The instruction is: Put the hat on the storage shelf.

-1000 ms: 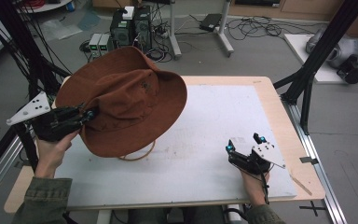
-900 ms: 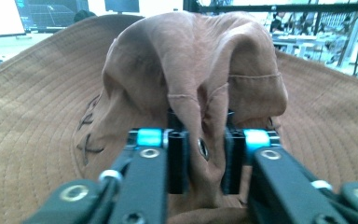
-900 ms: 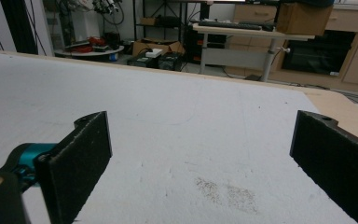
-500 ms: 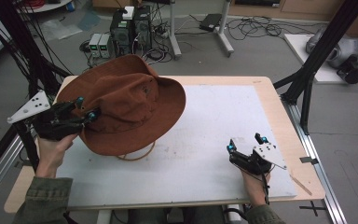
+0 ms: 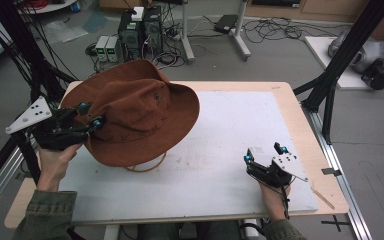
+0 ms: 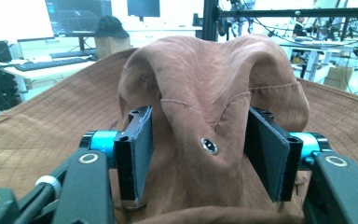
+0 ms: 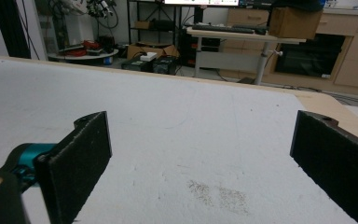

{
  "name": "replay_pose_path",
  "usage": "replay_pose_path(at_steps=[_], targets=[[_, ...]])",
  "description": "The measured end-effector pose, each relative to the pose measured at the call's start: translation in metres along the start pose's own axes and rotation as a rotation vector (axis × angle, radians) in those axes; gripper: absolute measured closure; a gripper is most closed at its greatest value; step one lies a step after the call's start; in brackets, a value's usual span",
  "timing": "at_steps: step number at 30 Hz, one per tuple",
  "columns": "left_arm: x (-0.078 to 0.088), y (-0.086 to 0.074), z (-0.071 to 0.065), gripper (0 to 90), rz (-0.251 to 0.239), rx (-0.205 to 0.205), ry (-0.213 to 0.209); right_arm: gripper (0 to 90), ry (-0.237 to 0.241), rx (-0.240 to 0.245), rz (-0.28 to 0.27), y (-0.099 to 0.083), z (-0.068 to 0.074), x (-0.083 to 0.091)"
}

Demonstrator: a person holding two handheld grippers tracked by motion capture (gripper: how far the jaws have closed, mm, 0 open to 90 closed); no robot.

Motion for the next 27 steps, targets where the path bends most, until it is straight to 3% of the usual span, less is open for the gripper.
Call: replay_pose_path(at_steps=[8, 13, 18, 24, 27], targets=[[0.011, 0.002, 0.003, 36.8, -0.035, 0.011, 0.004, 4.5, -0.002, 0.003, -0.004, 0.000, 0.000, 0.000], [0.024, 0.005, 0.002, 28.6, -0.076, 0.022, 0.084, 4.5, -0.002, 0.003, -0.004, 0.000, -0.001, 0.000], [0.044, 0.002, -0.001, 23.7, -0.124, 0.034, 0.250, 4.5, -0.001, 0.002, -0.003, 0.001, -0.001, 0.000], [0.067, -0.007, -0.009, 22.6, -0.188, 0.047, 0.530, 4.5, -0.003, 0.005, -0.005, 0.001, -0.001, 0.000], [0.077, -0.012, -0.010, 22.5, -0.233, 0.094, 0.646, 4.5, -0.009, 0.005, -0.008, 0.001, -0.001, 0.000]])
Point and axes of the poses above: each handheld gripper's, and its own axes: x roughly backward along the jaws, y roughly out of its top, z roughly to its left, the point moved 3 cm from there along -x, roughly forward along the jaws, and after that the axes turned 13 degrees about z, right-handed, at the moved point
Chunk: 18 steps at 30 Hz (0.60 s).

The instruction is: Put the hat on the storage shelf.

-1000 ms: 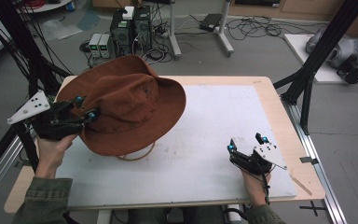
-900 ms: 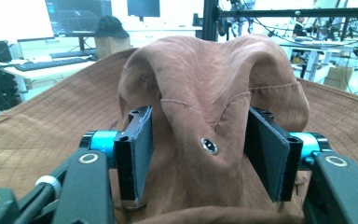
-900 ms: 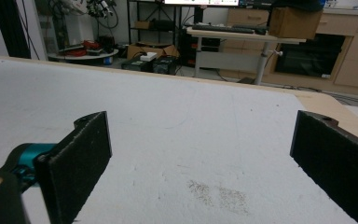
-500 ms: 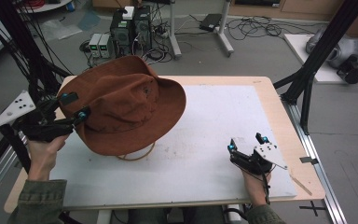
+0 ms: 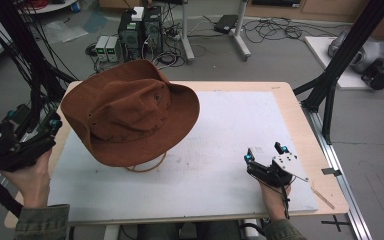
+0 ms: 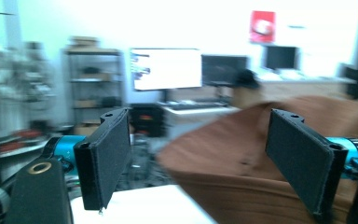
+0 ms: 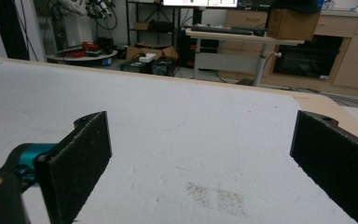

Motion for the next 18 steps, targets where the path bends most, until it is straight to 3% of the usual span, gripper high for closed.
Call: replay_pose_path(at_steps=[2, 5, 8, 12, 15, 18], targets=[[0.006, -0.004, 0.004, 22.2, -0.019, 0.037, 0.080, 4.5, -0.008, -0.011, -0.004, 0.000, 0.000, 0.001], [0.012, -0.015, 0.004, 20.4, -0.019, 0.021, 0.211, 4.5, -0.045, -0.008, -0.014, 0.000, 0.001, 0.003], [0.016, -0.031, 0.002, 20.4, -0.026, 0.023, 0.289, 4.5, -0.051, -0.010, -0.015, 0.000, 0.001, 0.004], [0.018, -0.059, 0.002, 20.4, -0.009, 0.067, 0.309, 4.5, -0.069, -0.017, -0.027, 0.001, -0.001, 0.006], [0.016, -0.075, 0.000, 20.3, 0.007, 0.047, 0.328, 4.5, -0.083, -0.028, -0.040, 0.001, -0.002, 0.008], [0.013, -0.088, -0.006, 19.7, 0.032, 0.035, 0.317, 4.5, -0.097, -0.060, -0.055, 0.000, -0.003, 0.012]])
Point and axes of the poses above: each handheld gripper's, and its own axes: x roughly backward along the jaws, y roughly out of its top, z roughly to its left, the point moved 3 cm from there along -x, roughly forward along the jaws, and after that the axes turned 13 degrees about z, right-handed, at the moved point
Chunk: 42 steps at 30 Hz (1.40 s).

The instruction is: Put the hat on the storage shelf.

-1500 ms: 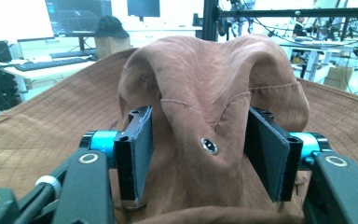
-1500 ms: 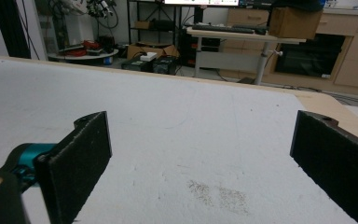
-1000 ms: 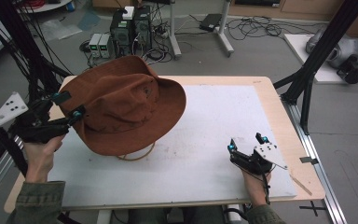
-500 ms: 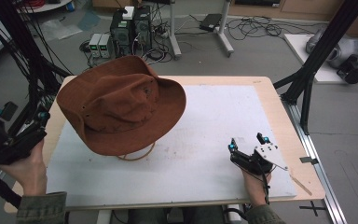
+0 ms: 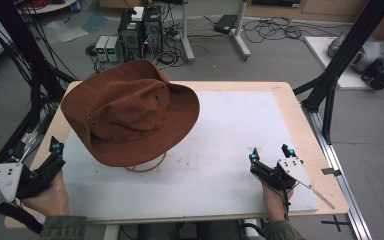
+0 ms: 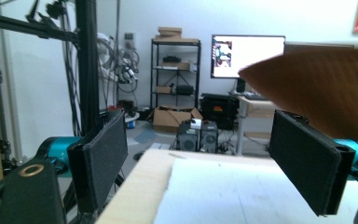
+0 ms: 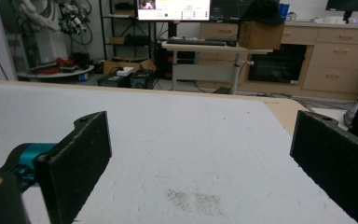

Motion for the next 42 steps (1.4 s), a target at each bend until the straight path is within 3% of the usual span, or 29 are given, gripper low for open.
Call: replay_pose_path(at_steps=[3, 8, 10, 12, 17, 26, 35, 42], targets=[[-0.001, -0.012, -0.007, 19.7, 0.025, -0.014, -0.004, 4.5, -0.035, -0.042, -0.012, -0.001, -0.003, 0.003], [-0.007, -0.029, -0.013, 20.2, 0.049, -0.029, -0.016, 4.4, -0.087, -0.070, -0.034, -0.003, -0.005, 0.008], [-0.010, -0.038, -0.015, 20.2, 0.064, -0.041, -0.010, 4.4, -0.093, -0.077, -0.030, -0.005, -0.005, 0.008], [-0.014, -0.046, -0.016, 20.1, 0.085, -0.027, -0.029, 4.4, -0.098, -0.088, -0.025, -0.007, -0.005, 0.008], [-0.019, -0.056, -0.017, 20.2, 0.110, -0.035, -0.036, 4.4, -0.107, -0.083, -0.036, -0.010, -0.003, 0.011], [-0.018, -0.057, -0.015, 20.2, 0.108, -0.029, -0.051, 4.4, -0.119, -0.105, -0.031, -0.011, -0.008, 0.014], [-0.020, -0.058, -0.015, 20.2, 0.117, -0.038, -0.067, 4.6, -0.147, -0.064, -0.035, -0.010, -0.010, 0.013], [-0.022, -0.061, -0.018, 20.5, 0.135, -0.037, -0.099, 4.6, -0.134, -0.062, -0.024, -0.010, -0.007, 0.011]])
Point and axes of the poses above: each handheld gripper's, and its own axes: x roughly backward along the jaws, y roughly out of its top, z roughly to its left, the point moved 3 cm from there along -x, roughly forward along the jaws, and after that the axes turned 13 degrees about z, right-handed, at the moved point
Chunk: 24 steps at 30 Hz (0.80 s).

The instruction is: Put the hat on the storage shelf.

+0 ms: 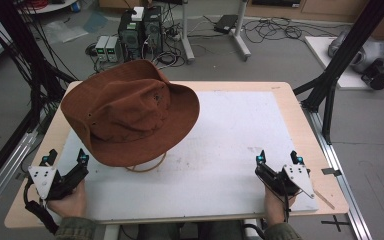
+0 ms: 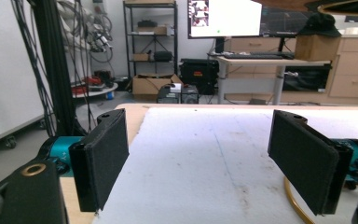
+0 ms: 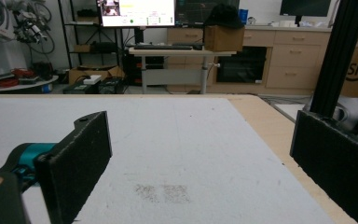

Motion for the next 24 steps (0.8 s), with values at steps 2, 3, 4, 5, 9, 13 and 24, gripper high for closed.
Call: replay_pose_path(at_steps=[2, 3, 4, 5, 9, 13, 24], targets=[[0.000, 0.000, -0.001, 20.8, 0.000, -0.001, -0.008, 4.6, 0.010, 0.002, 0.004, 0.000, 0.001, 0.000], [0.000, 0.000, -0.001, 20.8, -0.003, 0.000, -0.014, 4.6, 0.010, 0.002, 0.004, 0.000, 0.001, 0.000], [0.000, 0.000, -0.002, 21.1, 0.005, 0.001, -0.018, 4.6, 0.010, 0.002, 0.003, 0.000, 0.001, 0.000], [0.000, 0.000, -0.002, 21.3, 0.001, 0.002, -0.016, 4.6, 0.011, 0.005, 0.004, 0.000, 0.001, 0.000], [0.003, 0.000, 0.000, 21.3, -0.012, 0.016, -0.006, 4.6, 0.002, -0.001, 0.006, 0.000, -0.001, 0.000], [0.006, 0.000, 0.005, 21.4, -0.019, 0.030, 0.003, 4.6, 0.002, -0.023, 0.016, -0.001, -0.003, -0.001], [0.005, 0.000, 0.008, 21.4, -0.018, 0.045, 0.002, 4.6, 0.019, -0.028, 0.031, -0.002, -0.002, -0.003]])
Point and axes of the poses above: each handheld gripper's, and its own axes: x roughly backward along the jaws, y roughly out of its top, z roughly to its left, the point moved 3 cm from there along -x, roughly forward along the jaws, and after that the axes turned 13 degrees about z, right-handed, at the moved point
